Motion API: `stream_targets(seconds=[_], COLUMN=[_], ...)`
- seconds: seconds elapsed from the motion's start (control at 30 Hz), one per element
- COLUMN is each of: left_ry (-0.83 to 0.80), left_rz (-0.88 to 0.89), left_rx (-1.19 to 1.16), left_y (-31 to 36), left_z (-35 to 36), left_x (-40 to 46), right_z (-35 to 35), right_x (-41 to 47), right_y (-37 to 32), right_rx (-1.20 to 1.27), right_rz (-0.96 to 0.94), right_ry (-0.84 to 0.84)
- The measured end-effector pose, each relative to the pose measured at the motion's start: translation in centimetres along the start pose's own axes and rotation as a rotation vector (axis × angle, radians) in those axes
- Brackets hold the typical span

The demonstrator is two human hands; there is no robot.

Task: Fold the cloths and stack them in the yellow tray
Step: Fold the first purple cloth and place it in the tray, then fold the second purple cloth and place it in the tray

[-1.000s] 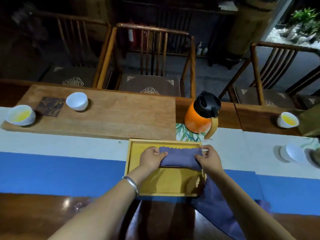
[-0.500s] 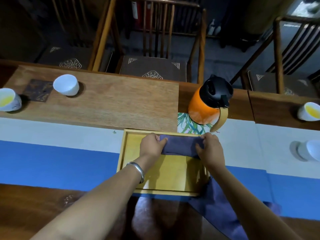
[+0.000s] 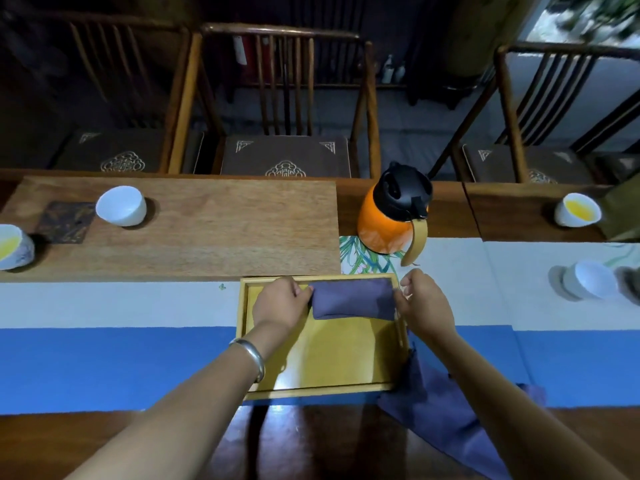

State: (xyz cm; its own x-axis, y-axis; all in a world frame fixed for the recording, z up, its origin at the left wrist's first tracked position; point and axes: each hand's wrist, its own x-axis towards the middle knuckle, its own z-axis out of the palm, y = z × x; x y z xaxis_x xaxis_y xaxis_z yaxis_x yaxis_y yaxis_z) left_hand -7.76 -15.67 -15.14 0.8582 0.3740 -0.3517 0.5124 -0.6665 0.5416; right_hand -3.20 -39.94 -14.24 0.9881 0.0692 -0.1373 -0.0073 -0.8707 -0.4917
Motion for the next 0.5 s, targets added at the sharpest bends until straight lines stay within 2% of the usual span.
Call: stream_targets(seconds=[0.27, 0.5], left_ry=[-0.135, -0.394], left_rz=[0.304, 0.660], left_rx=[0.009, 0.168], left_y=[6.3, 11.8], left_z=[-0.8, 3.9], left_x=[-2.7, -7.1], right_z=[-5.8, -8.8], right_x=[-5.6, -13.0], right_y=[3.9, 9.3], right_rx=[0.016, -0.005], right_rz=[0.151, 0.361], right_ry=[0.060, 0.064])
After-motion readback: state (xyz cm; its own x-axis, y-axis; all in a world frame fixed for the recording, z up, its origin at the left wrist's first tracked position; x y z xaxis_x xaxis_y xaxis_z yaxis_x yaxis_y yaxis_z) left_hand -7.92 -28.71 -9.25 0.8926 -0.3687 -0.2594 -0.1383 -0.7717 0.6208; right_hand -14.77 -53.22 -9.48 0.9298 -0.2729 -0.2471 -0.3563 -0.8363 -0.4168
